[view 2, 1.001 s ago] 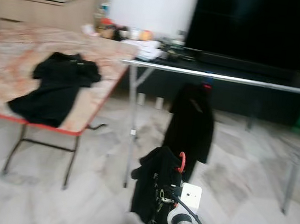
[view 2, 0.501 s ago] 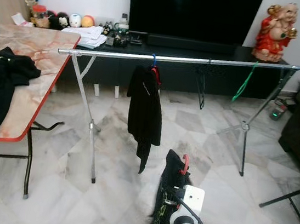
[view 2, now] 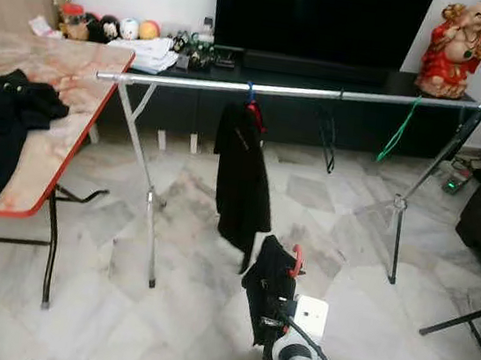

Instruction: Hang hanger

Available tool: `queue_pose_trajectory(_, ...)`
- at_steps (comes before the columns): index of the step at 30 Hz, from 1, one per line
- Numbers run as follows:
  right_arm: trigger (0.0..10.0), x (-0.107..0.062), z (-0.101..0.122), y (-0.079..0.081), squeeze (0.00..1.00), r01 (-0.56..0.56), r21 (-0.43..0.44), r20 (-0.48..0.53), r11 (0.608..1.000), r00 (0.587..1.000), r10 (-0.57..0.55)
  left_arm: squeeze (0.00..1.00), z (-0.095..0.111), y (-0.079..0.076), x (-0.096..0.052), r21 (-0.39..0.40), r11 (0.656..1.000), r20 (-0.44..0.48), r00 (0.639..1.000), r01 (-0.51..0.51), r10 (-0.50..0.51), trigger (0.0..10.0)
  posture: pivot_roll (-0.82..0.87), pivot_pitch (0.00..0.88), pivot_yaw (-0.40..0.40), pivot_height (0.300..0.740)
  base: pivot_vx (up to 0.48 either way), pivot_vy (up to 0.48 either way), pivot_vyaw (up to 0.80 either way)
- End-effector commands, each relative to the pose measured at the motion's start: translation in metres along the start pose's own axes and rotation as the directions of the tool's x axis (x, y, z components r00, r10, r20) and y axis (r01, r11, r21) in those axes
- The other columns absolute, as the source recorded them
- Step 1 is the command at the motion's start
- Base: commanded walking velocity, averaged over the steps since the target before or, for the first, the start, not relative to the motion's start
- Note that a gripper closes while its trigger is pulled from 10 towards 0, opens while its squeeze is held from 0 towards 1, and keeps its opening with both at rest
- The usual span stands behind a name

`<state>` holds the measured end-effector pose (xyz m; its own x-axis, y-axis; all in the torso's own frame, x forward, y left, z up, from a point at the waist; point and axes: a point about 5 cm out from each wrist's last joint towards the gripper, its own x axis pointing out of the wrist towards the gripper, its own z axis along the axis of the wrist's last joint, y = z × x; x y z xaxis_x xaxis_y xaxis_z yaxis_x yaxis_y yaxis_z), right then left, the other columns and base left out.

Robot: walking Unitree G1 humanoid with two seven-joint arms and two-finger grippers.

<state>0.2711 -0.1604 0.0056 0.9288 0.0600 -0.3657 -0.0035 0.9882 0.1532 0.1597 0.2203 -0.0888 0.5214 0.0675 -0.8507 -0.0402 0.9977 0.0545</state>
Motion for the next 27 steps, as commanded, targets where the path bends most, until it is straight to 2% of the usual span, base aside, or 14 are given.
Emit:
queue_pose_trajectory(1,10.0,0.0024,0.0064,0.0019,0.00,-0.010,0.002,0.031,1.000,0.999,0.010,0.00,-0.0085,0.0020,-0.0014,0.003,1.000,-0.033,0.999,-0.002,0.002,10.0,0.03,0.000,0.015,0.740,-0.356,0.000,0.00)
queue_pose_trajectory(13,10.0,0.0024,0.0059,0.0031,0.00,-0.012,-0.003,0.028,1.000,1.000,0.012,0.00,-0.0081,0.0021,-0.0014,0.004,1.000,-0.031,1.000,-0.004,0.004,10.0,0.04,0.006,0.014,0.740,-0.347,0.000,0.00)
queue_pose_trajectory(27,10.0,0.0049,0.0056,0.0039,0.00,-0.022,-0.012,0.018,1.000,1.000,0.022,0.00,-0.0078,0.0017,-0.0013,0.013,1.000,-0.029,1.000,-0.006,0.006,10.0,0.04,0.000,0.015,0.740,0.000,0.000,0.00)
